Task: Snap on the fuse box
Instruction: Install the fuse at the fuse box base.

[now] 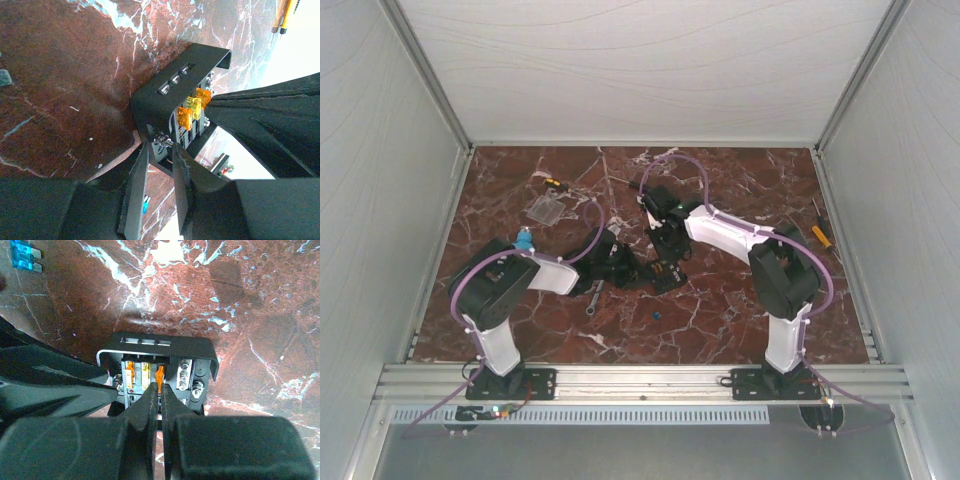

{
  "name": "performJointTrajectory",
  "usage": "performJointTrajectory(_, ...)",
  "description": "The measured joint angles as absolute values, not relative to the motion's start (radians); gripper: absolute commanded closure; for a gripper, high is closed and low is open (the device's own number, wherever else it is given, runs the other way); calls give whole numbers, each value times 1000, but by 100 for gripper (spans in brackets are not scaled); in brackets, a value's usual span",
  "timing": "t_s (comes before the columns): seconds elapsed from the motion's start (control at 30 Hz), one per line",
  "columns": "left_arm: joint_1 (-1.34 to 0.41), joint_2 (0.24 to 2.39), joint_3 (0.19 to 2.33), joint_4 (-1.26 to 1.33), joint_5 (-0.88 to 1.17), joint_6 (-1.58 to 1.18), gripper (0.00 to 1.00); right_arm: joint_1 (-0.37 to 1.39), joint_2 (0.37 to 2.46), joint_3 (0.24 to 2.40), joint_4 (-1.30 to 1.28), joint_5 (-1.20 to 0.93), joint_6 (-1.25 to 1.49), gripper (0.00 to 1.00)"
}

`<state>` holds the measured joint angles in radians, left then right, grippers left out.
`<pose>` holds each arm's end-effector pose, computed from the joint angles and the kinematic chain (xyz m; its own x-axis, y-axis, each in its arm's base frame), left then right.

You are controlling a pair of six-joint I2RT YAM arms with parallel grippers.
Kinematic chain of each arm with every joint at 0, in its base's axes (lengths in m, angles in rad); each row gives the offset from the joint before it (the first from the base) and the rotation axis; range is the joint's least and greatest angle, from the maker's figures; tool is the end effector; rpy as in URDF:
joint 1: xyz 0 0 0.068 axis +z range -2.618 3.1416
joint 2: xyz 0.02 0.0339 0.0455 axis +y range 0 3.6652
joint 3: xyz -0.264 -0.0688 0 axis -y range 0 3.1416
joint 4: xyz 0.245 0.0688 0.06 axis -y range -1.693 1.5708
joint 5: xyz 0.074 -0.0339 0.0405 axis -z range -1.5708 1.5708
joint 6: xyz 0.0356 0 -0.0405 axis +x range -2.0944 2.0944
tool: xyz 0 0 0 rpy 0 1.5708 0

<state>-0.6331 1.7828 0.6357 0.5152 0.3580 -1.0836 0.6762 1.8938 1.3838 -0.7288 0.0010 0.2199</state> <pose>0.2487 -0.1980 0.1095 -0.9140 -0.3558 -0.1949 -0.0547 0.5840 -0.8099 0.2985 0.2394 0.1930 -0.8561 -0.4072 -0.3183 -0.4497 0.8904 0.0702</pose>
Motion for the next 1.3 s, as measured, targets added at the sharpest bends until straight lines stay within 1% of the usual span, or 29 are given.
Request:
performJointTrajectory(0.6,-633,1783,636,516,358,-1083,76,677,1945,1432,-775,21,196,100)
performJointTrajectory(1.07,-633,1782,636,517,358,-1080,76,676,1924,1393,-749,36,200,100)
performJointTrajectory(1.3,-633,1782,636,517,358,-1079,76,676,1973,1454,-803,34,200,100)
